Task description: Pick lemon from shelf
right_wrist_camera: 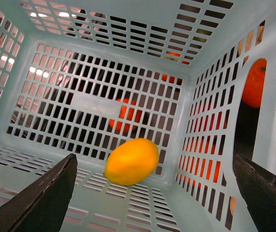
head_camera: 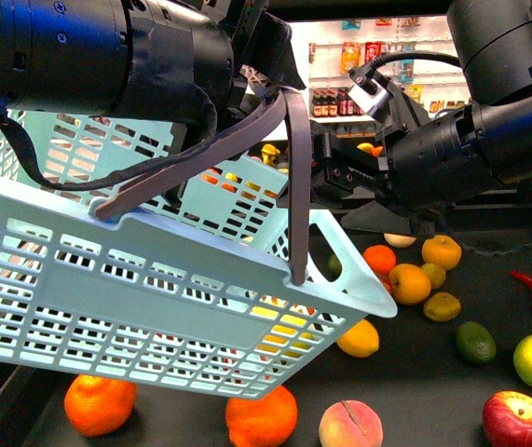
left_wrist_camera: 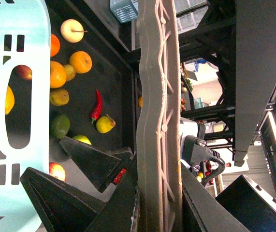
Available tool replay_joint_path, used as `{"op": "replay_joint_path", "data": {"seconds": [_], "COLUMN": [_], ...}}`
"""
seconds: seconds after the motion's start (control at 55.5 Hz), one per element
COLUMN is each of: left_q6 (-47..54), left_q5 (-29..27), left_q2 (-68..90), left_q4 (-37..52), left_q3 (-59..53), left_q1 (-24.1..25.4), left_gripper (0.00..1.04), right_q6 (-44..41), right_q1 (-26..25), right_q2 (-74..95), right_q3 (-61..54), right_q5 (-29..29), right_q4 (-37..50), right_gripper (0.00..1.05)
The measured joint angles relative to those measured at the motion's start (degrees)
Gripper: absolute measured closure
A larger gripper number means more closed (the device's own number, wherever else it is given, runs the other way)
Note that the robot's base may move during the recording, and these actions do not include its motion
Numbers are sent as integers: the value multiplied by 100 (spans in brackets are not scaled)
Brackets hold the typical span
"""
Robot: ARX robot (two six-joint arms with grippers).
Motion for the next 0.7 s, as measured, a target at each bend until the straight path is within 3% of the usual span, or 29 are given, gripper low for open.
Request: {"op": "replay_joint_path", "data": {"seconds": [0.234, 0.468, 0.702], "left_q6": [-2, -15, -20], "left_q5": [-2, 20, 22], "left_q2": [0, 0, 0], "left_q4": [0, 0, 0], "left_q3": [0, 0, 0], "left_q1": [0, 0, -11], "left_gripper": [92, 92, 92], "right_q6": [-101, -782, -1904], "right_q1": [-671, -1943, -1812], "right_q2": [-92, 841, 2826], "right_q3": [2, 610, 1515], "right_q5": [-31, 885, 1143], "right_q4": [448, 498, 442], "right_gripper": [7, 7, 7]}}
